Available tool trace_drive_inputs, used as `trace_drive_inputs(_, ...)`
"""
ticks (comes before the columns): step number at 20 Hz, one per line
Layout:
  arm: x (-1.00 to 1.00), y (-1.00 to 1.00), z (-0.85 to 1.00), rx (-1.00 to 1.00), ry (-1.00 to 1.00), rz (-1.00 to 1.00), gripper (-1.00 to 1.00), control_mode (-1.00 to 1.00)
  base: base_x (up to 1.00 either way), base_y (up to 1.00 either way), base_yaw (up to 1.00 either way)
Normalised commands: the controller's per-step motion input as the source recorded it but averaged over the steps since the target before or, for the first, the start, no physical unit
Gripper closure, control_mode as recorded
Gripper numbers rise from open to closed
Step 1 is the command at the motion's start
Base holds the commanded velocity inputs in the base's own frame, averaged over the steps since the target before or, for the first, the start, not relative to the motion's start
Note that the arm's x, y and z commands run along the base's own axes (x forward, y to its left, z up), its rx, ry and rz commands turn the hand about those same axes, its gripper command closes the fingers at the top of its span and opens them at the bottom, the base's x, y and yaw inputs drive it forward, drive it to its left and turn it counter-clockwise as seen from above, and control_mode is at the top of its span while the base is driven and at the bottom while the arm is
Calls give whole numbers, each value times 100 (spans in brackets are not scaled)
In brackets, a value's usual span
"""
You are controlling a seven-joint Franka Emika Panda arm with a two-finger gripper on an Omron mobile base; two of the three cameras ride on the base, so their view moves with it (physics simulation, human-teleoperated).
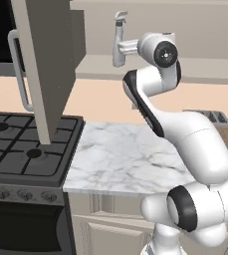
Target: Move the cutting board and knife to the sink. Then move spray from the cabinet to the counter.
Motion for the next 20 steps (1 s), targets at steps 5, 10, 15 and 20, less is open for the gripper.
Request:
trace_drive_inputs(5, 43, 12, 0, 0, 0, 0, -100, -100, 0, 0, 0)
trace_drive_inputs(10, 41, 9, 0, 0, 0, 0, -100, -100, 0, 0, 0)
trace_drive_inputs(15, 39, 3, 0, 0, 0, 0, -100, -100, 0, 0, 0)
trace_drive_inputs(20, 30, 0, 0, 0, 0, 0, -100, -100, 0, 0, 0)
